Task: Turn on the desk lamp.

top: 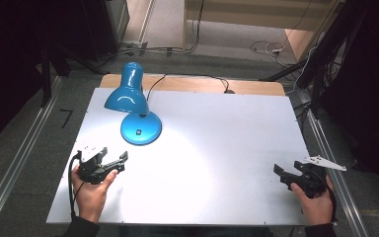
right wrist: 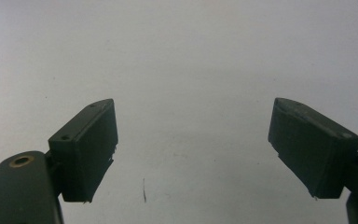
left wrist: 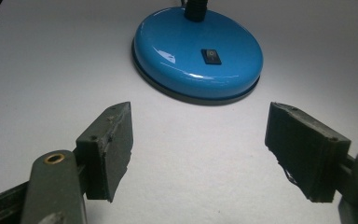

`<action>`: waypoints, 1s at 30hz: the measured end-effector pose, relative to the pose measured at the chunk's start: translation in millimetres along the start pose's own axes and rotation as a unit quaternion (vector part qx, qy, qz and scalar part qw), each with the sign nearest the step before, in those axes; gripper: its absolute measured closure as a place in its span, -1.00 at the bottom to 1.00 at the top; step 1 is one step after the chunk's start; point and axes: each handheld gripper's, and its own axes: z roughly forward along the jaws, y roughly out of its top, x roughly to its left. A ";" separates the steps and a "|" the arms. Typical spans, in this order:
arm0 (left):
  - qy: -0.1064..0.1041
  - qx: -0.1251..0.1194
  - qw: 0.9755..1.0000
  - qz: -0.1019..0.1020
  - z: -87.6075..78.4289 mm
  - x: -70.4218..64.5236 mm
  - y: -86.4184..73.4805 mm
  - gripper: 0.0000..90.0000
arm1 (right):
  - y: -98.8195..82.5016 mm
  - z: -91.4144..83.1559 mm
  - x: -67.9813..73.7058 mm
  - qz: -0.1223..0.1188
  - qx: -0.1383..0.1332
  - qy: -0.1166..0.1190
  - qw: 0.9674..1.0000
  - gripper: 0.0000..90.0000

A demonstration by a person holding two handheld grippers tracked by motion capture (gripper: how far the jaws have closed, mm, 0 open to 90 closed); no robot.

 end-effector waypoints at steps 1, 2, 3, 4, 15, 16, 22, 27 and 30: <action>0.000 0.000 1.000 0.001 -0.3 0.2 -0.4 -0.45 | -0.1 0.0 0.2 0.001 0.001 0.000 1.000 -0.68; 0.001 0.001 1.000 0.001 -0.6 0.3 -0.6 -0.45 | -0.2 -0.1 0.2 0.002 0.001 0.000 1.000 -0.68; 0.001 0.001 1.000 0.000 -1.1 0.6 -0.7 -0.46 | -0.2 -0.2 0.0 0.002 0.000 0.000 1.000 -0.68; 0.000 0.001 1.000 0.000 -1.5 1.3 -0.9 -0.46 | -0.2 -0.2 0.0 0.002 0.000 0.000 1.000 -0.68; 0.008 0.006 1.000 -0.002 -7.0 6.7 -5.2 -0.46 | -0.4 0.3 -0.5 0.003 0.002 0.002 1.000 -0.68; 0.009 0.006 1.000 -0.002 -7.6 7.1 -5.4 -0.46 | -0.4 0.3 -0.6 0.002 0.002 0.002 1.000 -0.68; 0.010 0.007 1.000 -0.002 -9.3 8.4 -6.7 -0.46 | -0.4 0.7 0.1 0.002 0.003 0.001 1.000 -0.68; 0.011 0.008 1.000 -0.003 -10.9 8.8 -7.7 -0.46 | -0.6 0.6 -0.1 0.003 0.002 0.000 1.000 -0.68; 0.012 0.009 1.000 -0.002 -12.0 10.0 -8.4 -0.47 | -0.6 0.6 -0.4 0.003 0.003 0.001 1.000 -0.68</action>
